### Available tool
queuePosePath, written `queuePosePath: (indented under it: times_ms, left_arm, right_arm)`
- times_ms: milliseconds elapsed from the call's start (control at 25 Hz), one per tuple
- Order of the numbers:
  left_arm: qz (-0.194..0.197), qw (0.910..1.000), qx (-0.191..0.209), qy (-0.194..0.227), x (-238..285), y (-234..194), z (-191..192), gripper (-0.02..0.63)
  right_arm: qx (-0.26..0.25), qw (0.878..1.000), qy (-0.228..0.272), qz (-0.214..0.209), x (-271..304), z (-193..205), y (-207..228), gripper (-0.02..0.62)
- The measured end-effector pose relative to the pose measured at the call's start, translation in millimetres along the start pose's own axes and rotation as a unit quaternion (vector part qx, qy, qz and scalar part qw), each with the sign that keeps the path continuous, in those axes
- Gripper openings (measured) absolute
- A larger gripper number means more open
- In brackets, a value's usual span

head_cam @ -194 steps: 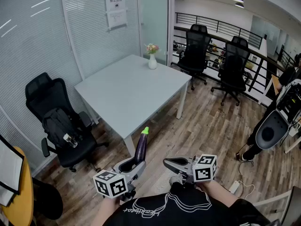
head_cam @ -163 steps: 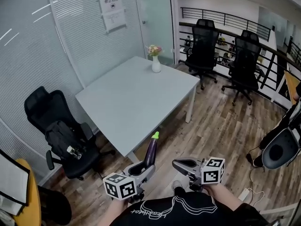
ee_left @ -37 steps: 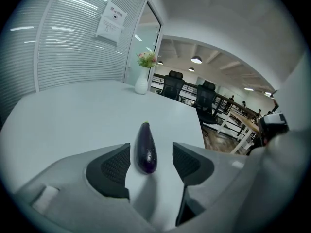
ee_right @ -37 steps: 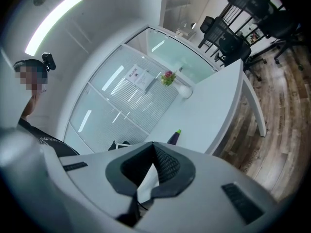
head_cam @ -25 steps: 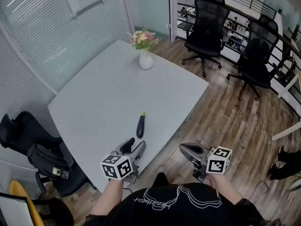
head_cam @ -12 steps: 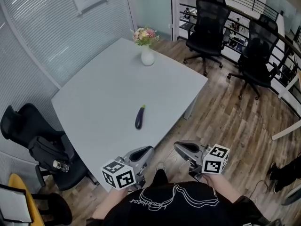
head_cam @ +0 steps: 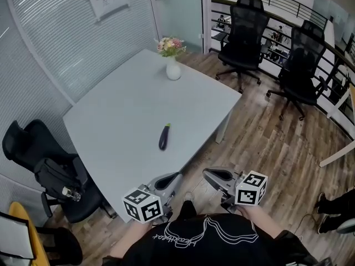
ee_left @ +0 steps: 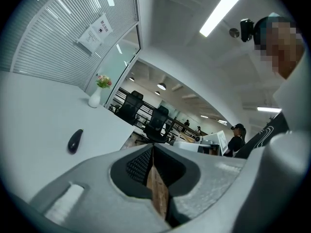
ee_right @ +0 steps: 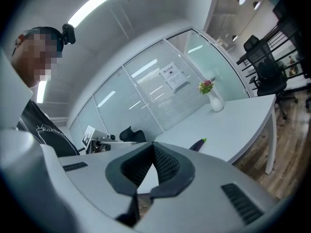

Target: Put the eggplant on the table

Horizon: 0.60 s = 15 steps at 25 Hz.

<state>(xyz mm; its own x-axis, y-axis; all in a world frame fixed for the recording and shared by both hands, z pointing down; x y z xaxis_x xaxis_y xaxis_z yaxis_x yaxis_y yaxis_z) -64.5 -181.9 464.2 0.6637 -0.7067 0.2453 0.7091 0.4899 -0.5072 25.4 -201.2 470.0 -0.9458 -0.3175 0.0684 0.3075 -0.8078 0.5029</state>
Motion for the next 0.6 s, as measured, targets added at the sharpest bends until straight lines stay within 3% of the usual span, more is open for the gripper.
queuePosePath:
  times_ms: [360,600]
  left_arm:
    - [-0.005,0.9995,0.031,0.006,-6,18,6,0.014]
    - [0.003,0.9996,0.024,0.016,-10,34,5,0.014]
  right_arm:
    - [-0.011,1.000,0.002,-0.004,-17,3,-15,0.006]
    - [-0.014,1.000,0.007,0.002,-33,-1,-22,0.006]
Point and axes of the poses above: the fingertips, and each gripper's own axes: x forward along the fingers, y to its right, z out of its underside, the point moved 1 cm from there along -x, backward along the fingers, and after that the axes turned 2 degrees about -x, right-handed, at the moved point
